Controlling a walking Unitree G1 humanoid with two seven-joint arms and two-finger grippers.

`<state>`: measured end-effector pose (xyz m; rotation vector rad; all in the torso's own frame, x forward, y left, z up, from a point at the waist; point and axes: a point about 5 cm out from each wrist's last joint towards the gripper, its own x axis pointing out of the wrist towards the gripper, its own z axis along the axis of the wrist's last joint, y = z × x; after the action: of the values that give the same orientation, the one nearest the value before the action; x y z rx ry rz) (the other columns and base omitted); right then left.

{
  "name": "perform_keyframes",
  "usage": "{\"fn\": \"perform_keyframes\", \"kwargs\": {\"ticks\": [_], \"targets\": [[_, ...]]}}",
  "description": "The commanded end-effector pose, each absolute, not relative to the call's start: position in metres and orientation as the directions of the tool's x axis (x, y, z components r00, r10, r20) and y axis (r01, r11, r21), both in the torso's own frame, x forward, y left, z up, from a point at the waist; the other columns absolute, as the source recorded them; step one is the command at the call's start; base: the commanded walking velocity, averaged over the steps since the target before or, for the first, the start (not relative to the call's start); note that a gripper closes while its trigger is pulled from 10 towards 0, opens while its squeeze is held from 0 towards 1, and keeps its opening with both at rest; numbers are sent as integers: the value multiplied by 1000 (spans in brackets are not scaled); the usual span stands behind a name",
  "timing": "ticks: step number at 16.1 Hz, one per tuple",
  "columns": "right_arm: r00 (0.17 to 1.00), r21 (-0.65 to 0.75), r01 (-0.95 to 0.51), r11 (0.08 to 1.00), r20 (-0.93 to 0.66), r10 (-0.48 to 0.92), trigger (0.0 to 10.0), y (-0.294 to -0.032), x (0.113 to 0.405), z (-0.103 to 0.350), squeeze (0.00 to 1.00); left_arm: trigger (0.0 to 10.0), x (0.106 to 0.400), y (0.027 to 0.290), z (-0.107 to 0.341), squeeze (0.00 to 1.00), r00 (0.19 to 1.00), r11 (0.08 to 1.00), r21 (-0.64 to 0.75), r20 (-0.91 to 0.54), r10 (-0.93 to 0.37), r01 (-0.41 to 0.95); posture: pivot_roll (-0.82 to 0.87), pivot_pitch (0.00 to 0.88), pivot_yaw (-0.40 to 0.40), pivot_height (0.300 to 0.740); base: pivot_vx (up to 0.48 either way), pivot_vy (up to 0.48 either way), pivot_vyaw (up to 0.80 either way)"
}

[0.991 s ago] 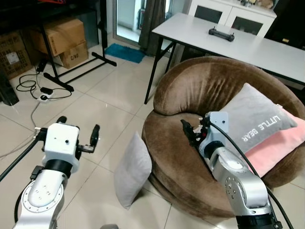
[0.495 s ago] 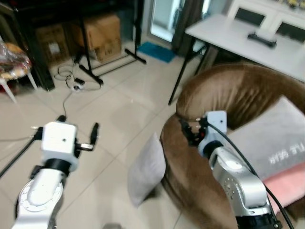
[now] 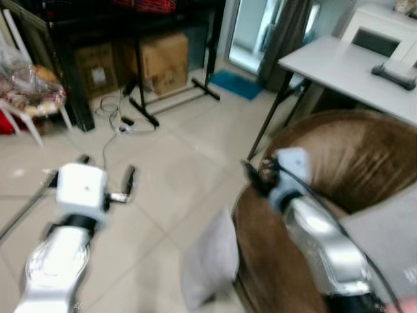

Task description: Move the pillow to the sofa from floor

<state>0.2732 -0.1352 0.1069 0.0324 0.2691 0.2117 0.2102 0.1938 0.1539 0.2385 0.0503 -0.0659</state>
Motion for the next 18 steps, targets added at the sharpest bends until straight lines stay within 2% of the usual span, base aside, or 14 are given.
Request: {"fn": "perform_keyframes", "kwargs": {"ticks": [1,5,10,13,18], "targets": [[948,59,-210,976,-233,218,10000,-131,277,114,0,10000,210,197,156,0,997,965,255,-59,-51,64,183,0,-111,740,315,0,0],[952,80,-176,981,-238,190,10000,-135,277,110,0,10000,210,197,152,0,996,956,283,-79,-52,72,181,0,-109,740,68,0,0],[962,109,-134,985,-223,155,10000,-140,277,109,0,10000,209,201,151,0,996,953,297,-80,-44,66,183,0,-111,695,0,0,0],[973,135,12,991,-228,19,10000,-158,275,102,0,10000,208,205,150,0,999,952,305,-49,-16,30,180,0,-110,655,0,0,0],[955,135,68,988,-295,-25,10000,-169,258,80,0,10000,203,216,146,0,999,931,365,-46,8,9,180,0,-110,605,0,0,0]]}}
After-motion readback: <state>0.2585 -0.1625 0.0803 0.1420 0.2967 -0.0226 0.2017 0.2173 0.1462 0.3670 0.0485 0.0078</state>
